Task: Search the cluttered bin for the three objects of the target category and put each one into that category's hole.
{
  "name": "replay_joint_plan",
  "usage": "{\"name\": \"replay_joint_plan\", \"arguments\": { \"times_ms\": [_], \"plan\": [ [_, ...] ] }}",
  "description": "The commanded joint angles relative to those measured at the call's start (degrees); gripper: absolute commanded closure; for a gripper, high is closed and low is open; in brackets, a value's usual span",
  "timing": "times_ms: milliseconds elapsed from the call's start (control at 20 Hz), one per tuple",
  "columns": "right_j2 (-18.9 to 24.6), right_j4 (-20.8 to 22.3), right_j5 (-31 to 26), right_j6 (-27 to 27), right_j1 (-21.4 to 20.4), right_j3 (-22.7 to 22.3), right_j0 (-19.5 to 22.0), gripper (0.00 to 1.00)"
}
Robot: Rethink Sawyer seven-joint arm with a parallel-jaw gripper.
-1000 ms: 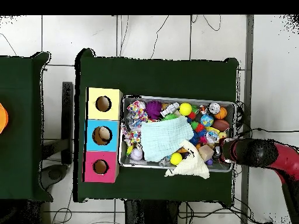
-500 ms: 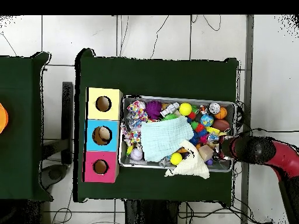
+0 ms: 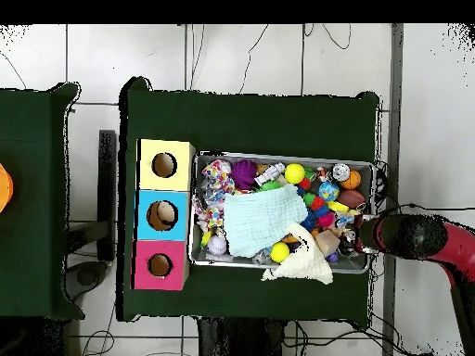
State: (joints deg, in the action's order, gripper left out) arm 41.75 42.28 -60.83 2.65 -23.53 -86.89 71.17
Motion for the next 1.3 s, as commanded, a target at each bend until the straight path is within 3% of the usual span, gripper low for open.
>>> {"name": "replay_joint_plan", "arguments": {
  "times_ms": [50, 350, 700, 1300],
  "plan": [
    [2.5, 1.4, -4.5, 16.0, -0.6, 6.0, 0.0, 0.0],
    [2.6, 0.9, -4.8, 15.2, -0.8, 6.2, -0.5, 0.0],
    [3.0, -0.1, -3.6, 11.4, -4.0, 2.1, -1.0, 0.0],
    [2.5, 0.7, -2.3, 11.3, 0.4, 5.0, -2.6, 0.0]
  ]
}}
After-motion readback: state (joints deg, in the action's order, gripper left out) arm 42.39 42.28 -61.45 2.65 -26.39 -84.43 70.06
